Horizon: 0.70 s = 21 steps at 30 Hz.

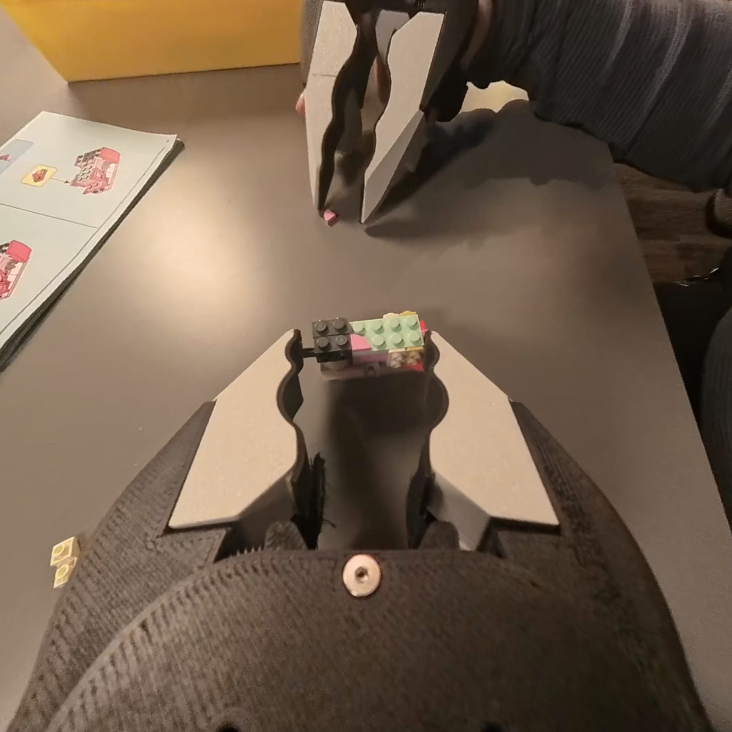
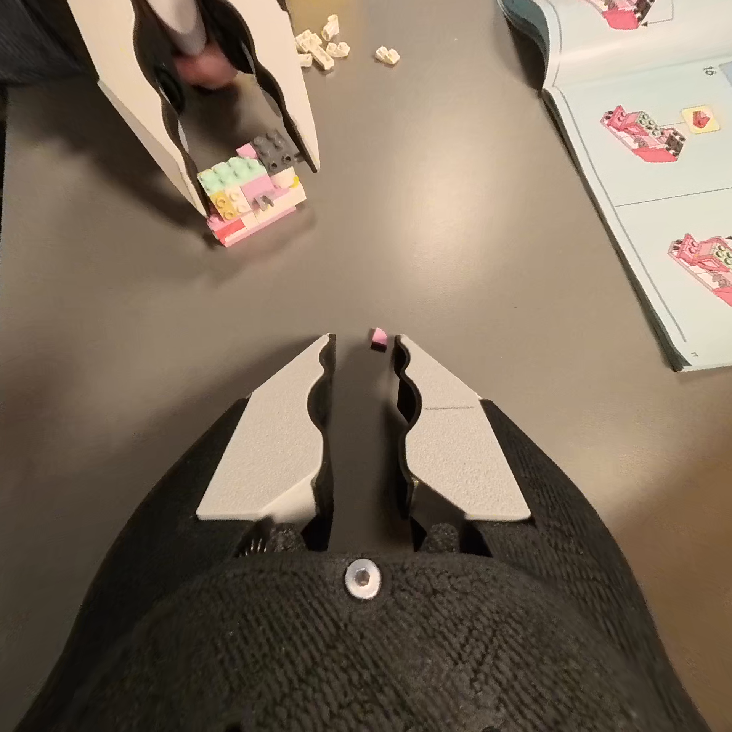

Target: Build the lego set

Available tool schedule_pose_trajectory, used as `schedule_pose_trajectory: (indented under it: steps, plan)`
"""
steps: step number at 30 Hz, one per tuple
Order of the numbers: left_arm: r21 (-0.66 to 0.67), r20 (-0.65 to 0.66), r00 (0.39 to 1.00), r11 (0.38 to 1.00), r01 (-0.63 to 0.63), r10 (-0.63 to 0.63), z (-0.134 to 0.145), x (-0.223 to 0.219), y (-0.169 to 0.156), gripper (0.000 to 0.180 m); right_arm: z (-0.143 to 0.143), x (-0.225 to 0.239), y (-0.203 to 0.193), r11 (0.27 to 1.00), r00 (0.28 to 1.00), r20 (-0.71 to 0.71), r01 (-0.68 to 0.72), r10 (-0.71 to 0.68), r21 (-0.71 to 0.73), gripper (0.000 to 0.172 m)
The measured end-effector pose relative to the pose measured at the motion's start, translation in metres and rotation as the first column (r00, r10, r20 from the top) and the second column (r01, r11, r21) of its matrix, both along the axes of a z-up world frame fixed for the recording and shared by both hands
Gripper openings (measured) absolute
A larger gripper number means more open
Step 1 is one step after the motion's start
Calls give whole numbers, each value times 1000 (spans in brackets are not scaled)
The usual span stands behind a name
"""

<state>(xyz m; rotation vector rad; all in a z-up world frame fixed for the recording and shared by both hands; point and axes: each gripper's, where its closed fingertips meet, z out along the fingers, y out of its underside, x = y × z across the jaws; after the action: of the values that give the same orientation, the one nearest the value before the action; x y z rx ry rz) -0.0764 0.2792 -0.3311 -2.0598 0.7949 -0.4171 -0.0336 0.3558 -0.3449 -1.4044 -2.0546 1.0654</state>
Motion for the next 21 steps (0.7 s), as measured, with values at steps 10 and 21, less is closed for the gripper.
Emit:
schedule_pose_trajectory:
  steps: [10,21]
  plan:
    - [-1,3,1000,1000,-4,4,0,0,1,61,8,6,-13,997,999,-31,-39,37,-69,20]
    - [-6,9,1000,1000,-7,7,-1,0,1,61,1,-6,-16,998,998,-16,-64,65,26,34]
